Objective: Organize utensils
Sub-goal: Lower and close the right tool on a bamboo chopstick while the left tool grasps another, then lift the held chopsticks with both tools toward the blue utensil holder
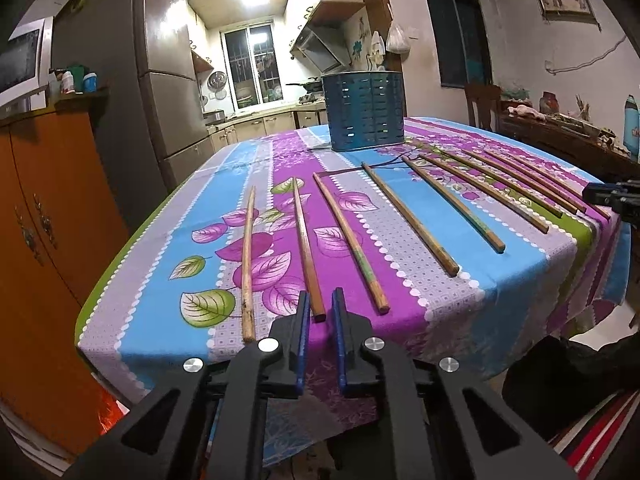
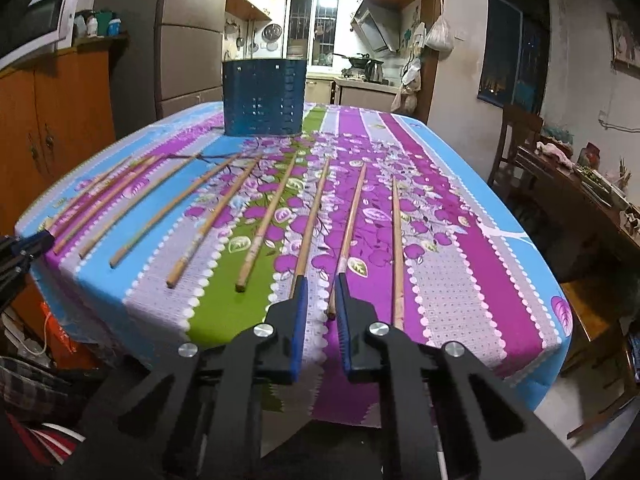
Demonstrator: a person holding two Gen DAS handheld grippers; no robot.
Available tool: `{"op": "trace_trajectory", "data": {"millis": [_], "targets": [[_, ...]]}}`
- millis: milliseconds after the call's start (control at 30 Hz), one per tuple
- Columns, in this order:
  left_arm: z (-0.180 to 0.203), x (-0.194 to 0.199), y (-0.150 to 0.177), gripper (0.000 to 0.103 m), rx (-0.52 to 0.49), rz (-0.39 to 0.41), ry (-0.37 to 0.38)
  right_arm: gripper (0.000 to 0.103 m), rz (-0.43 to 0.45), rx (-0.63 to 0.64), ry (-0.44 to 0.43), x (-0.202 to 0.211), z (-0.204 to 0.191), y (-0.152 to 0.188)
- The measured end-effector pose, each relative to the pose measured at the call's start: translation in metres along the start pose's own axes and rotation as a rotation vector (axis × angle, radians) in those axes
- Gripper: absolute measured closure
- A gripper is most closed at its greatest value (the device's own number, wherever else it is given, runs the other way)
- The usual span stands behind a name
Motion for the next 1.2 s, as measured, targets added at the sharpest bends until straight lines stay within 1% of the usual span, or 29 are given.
{"op": "trace_trajectory", "data": {"millis": [100, 233, 367, 433, 567, 633, 733, 800, 933, 1033, 1200], "targets": [[-0.002, 0.000, 0.000, 0.090, 0.017, -0.002, 0.014, 0.091, -0.009, -0.007, 0.011, -0.006, 0.002, 0.004], [-0.002, 0.000, 0.000, 0.090, 0.012, 0.002, 0.009, 0.091, -0.030, -0.021, 0.014, -0.013, 0.006, 0.009], [-0.002, 0.000, 0.000, 0.090, 0.005, 0.007, 0.002, 0.092, -0.019, -0.056, -0.003, -0.015, 0.009, 0.010], [-0.001, 0.000, 0.000, 0.090, 0.005, 0.013, 0.003, 0.097, -0.012, -0.074, -0.020, -0.015, 0.010, 0.012], [-0.001, 0.001, 0.002, 0.091, 0.014, 0.026, 0.001, 0.097, -0.001, -0.094, -0.021, -0.014, 0.011, 0.013], [0.002, 0.001, 0.003, 0.094, 0.009, 0.032, 0.000, 0.098, 0.003, -0.106, -0.024, -0.013, 0.011, 0.014], [0.005, 0.002, 0.004, 0.095, -0.014, 0.041, -0.018, 0.098, 0.006, -0.122, -0.030, -0.010, 0.013, 0.015], [0.004, 0.001, 0.003, 0.095, -0.006, 0.037, -0.015, 0.098, 0.009, -0.132, -0.034, -0.008, 0.015, 0.015], [0.003, 0.007, -0.001, 0.096, 0.002, 0.048, -0.026, 0.098, 0.038, -0.139, -0.034, 0.001, 0.018, 0.012], [0.001, 0.016, -0.010, 0.096, 0.016, 0.068, -0.026, 0.098, 0.067, -0.133, -0.034, 0.010, 0.019, 0.005], [-0.002, 0.038, -0.036, 0.096, 0.024, 0.143, -0.035, 0.098, 0.127, -0.128, -0.030, 0.026, 0.024, -0.010]]}}
Point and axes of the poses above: each gripper's, at about its wrist camera, not at the fingertips, and x roughly against the way its jaws point, z to its right, y to its underside, the point moved 4 cm from there along -x, roughly the way its jaws point, and after that the axes turned 5 degrees about y, right-handed, at the moved point
